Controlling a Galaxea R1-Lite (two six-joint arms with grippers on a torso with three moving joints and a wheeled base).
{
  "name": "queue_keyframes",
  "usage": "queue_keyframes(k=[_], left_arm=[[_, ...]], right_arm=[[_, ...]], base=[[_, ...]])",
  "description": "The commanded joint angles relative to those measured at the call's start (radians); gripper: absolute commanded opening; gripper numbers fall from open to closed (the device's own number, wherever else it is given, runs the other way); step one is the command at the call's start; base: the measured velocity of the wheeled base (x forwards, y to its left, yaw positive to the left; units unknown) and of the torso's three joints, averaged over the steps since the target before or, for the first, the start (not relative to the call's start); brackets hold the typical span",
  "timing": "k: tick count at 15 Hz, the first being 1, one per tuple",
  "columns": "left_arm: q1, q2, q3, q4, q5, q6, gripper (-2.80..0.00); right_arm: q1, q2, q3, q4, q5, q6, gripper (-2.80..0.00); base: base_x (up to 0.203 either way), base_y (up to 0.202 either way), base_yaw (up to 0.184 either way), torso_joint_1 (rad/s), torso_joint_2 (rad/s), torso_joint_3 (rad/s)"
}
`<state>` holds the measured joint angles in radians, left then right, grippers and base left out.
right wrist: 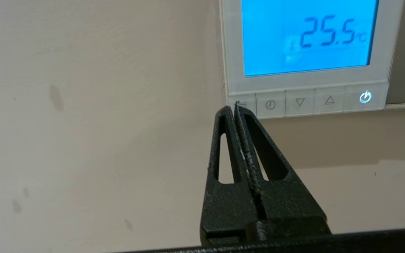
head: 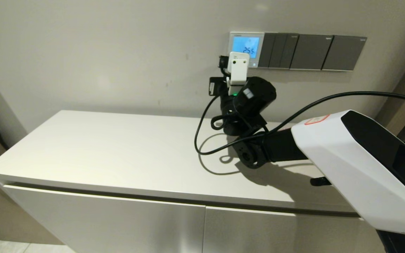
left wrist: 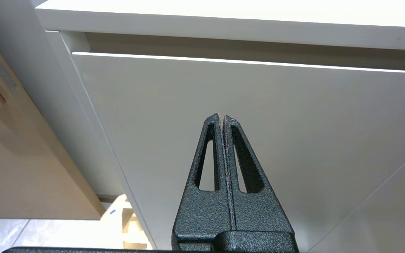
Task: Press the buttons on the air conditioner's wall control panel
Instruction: Press the temperature increase button
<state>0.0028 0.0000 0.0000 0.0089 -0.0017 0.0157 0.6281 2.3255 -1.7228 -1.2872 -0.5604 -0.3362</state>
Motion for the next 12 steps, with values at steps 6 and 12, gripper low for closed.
queue_keyframes(k=[6,12], left_arm=[[0.0,0.0,0.0,0.0,0.0,0.0,-2.8],[0.0,0.001,0.0,-0.001,0.0,0.0,-2.8]], right_arm=[[-0.002,-0.003,-0.006,-0.004,-0.003,-0.003,-2.8],[-0.002,0.0,-0.014,-0.001,-0.003,-0.003,-2.8]], base=[[0.0,0.0,0.0,0.0,0.0,0.0],[0.0,0.0,0.0,0.0,0.0,0.0]])
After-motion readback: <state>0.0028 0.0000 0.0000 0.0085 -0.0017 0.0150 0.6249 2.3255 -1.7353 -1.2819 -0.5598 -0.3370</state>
